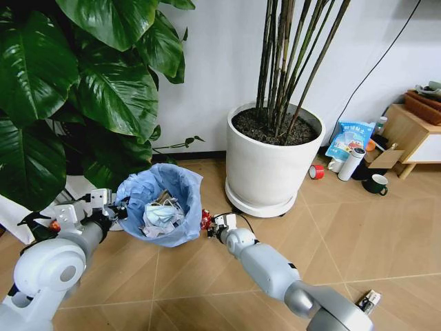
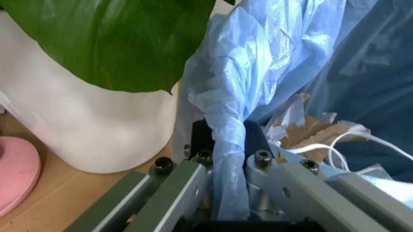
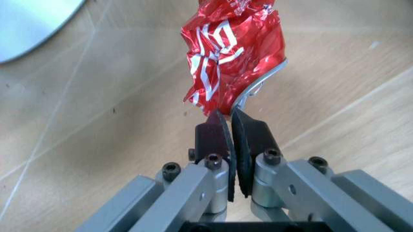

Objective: Pick up the trash bin and place the garbage on the floor into it.

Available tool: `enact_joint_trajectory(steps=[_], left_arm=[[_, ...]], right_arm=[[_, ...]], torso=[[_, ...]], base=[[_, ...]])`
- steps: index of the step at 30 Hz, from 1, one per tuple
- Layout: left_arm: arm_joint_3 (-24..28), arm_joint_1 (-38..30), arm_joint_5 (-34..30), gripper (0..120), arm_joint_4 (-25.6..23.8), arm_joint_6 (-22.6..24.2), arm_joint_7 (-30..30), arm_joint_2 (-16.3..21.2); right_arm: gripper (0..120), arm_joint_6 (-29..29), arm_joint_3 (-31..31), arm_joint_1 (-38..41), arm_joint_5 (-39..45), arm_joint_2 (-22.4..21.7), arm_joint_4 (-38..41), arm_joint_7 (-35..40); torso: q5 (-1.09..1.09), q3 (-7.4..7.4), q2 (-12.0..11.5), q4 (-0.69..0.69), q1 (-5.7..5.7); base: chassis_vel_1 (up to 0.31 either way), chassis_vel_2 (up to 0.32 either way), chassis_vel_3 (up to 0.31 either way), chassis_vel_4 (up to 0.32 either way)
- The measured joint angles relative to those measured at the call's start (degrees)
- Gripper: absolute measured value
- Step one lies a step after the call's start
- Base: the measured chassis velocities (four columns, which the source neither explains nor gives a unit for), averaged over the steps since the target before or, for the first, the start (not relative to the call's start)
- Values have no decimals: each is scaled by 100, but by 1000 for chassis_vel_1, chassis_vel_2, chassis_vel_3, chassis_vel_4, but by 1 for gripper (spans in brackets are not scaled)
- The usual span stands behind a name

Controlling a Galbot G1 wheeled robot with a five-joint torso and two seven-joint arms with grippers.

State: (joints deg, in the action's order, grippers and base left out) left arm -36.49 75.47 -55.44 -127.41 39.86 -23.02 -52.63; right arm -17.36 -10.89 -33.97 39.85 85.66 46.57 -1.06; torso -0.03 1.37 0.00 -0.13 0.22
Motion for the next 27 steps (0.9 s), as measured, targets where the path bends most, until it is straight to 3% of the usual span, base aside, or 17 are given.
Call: enact_joint_trajectory(steps=[12,17,27], left_arm=[[15,18,-4,0,20,0,16,2],[36,67,50,0,86,2,78,-21],[88,164,158,0,136,4,123,-98]], right_arm=[[0,38,132,-230,-55,-429,907,101],[0,17,387,-599,-40,-936,2144,170],[0,44,825,-1039,-57,-1328,3280,146]], torso=[[0,0,0,0,0],[-1,0,0,0,0],[-1,0,0,0,0]], base=[[0,0,0,0],[0,0,0,0],[0,0,0,0]])
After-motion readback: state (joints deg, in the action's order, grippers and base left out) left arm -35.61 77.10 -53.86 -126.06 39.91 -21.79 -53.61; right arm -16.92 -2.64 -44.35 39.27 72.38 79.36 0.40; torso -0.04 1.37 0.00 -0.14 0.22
